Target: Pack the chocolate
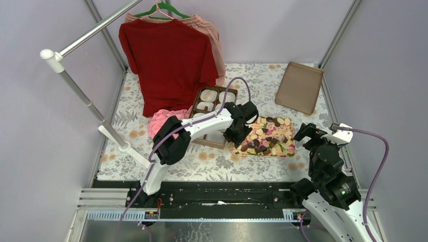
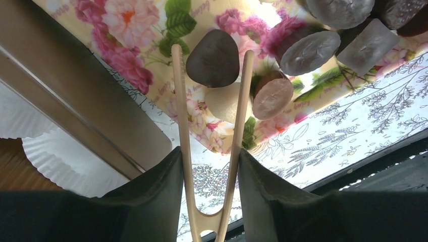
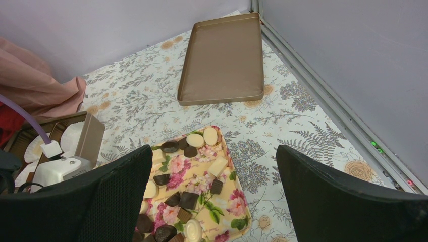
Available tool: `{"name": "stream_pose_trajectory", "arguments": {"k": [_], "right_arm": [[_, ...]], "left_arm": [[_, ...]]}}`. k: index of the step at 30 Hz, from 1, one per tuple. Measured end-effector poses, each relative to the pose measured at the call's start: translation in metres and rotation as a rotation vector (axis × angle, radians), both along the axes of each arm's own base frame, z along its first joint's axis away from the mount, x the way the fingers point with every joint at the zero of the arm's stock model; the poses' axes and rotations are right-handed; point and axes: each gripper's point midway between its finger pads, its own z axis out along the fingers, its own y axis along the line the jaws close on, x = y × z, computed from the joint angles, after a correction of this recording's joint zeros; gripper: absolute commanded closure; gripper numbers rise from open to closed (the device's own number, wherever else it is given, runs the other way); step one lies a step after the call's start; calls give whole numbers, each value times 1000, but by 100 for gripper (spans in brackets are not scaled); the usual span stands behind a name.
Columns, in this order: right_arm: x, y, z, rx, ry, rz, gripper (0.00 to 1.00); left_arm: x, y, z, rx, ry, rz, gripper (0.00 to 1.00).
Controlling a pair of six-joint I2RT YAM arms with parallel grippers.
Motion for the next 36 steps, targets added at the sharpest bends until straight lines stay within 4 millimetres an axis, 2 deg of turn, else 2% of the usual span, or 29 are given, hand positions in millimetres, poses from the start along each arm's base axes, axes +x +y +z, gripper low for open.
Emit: {"name": "stream_pose_trajectory", "arguments": {"k": [7, 23, 27, 30, 36], "right_arm": [[0, 0, 0, 0, 1, 0, 0], [0, 0, 0, 0, 1, 0, 0], [0, 0, 0, 0, 1, 0, 0], [0, 0, 0, 0, 1, 0, 0], [0, 0, 0, 0, 1, 0, 0]], "left_arm": [[-2, -2, 0, -10, 14, -3, 53], [-3, -2, 0, -15, 21, -1, 77], [2, 0, 11, -31, 0, 10, 79], [8, 2, 26, -56, -27, 24, 79], [29, 13, 52, -88, -82, 71, 79]]}}
